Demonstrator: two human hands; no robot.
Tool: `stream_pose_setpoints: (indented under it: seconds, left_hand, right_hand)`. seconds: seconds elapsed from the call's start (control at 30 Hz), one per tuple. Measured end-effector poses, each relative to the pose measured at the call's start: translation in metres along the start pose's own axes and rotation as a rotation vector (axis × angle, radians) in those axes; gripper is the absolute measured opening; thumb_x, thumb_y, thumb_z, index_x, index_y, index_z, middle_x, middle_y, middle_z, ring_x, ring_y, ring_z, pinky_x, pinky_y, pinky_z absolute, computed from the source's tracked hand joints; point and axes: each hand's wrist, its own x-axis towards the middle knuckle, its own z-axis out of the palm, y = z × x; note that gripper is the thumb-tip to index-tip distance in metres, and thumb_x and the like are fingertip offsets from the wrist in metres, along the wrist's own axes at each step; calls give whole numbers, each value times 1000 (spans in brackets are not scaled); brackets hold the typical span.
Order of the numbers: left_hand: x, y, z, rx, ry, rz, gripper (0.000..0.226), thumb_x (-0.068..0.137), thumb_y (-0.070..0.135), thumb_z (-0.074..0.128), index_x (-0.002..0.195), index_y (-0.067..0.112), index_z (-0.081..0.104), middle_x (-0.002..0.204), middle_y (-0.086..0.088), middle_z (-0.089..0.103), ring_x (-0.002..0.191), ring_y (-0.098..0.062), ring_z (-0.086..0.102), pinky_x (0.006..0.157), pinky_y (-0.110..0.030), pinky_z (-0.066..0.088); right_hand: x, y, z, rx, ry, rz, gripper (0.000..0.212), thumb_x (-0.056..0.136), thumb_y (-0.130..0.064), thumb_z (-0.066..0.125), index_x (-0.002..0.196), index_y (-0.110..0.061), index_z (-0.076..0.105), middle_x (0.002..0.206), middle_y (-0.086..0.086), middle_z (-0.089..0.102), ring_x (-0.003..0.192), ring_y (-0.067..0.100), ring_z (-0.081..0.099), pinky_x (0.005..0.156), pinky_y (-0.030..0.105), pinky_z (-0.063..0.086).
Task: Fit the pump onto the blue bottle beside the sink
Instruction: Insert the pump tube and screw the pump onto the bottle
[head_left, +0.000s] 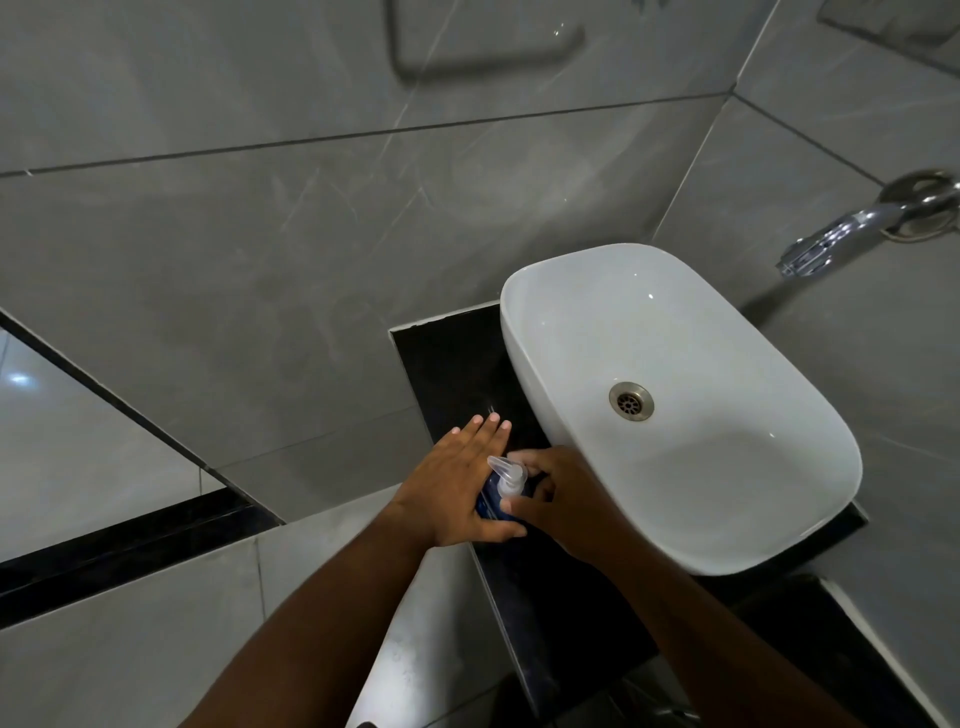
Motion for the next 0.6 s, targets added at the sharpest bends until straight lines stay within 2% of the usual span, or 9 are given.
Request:
stream_pose_setpoints:
  seconds: [0.03,0.1,0.17,0.23,0.37,0.47,0.53,0.6]
  left_hand:
    - [0,0,0,-6,3,0,119,72,89,48,155,26,-11,161,4,-8,148,-9,-15,116,-29,-9]
    - [1,1,0,-7,-2,-6,119,72,90,47,155,26,-10,162,3,-7,148,-11,-12,117,-30,-7]
    - [1,1,0,0,-10,-10,119,71,90,47,155,26,-9,162,4,-8,148,-11,-12,117,-31,-7]
    - [1,1,1,-6,-8,-14,119,72,89,47,155,27,-10,161,5,-9,148,-10,-14,117,-31,-7]
    - [-2,2,4,-20,9,-25,117,73,88,49,154,29,-12,161,5,-8,148,-9,-14,117,-32,-7]
    - [-1,1,2,-33,10,-18,117,73,87,51,155,29,-9,161,5,-8,148,-10,-14,117,-31,-7]
    - [0,1,1,-41,9,-11,117,73,86,53,155,28,-8,162,4,-6,148,-10,-13,117,-30,-8]
    - [1,1,1,-43,1,-7,118,72,87,52,155,29,-9,162,3,-6,148,-10,-13,117,-30,-8]
  right_hand:
    - [0,-1,0,-22,-7,-18,25,77,-15,73,101,-13,66,81,-4,69,63,-2,61,59,7,44]
    - [-1,0,0,-58,4,-51,6,79,-10,70,80,-13,65,65,-7,60,56,1,55,54,7,40]
    - [-1,1,1,-78,23,-44,13,78,-10,70,69,-7,62,60,5,58,51,10,52,50,13,37]
    - [-1,3,3,-55,60,-13,15,77,-14,73,69,-5,64,62,10,60,52,17,53,52,14,39]
    - [-2,5,11,17,175,108,26,68,-20,82,72,-8,60,61,-3,56,51,4,49,52,7,42]
    - [-1,2,7,49,94,26,24,69,-18,81,87,-15,65,66,-10,60,56,-2,57,54,7,45]
    - [0,3,4,-43,25,-20,25,74,-17,75,96,-13,65,75,-6,60,60,1,56,57,11,43]
    - [0,5,2,-138,26,-4,17,77,-16,72,91,-9,64,80,2,58,64,4,50,61,14,36]
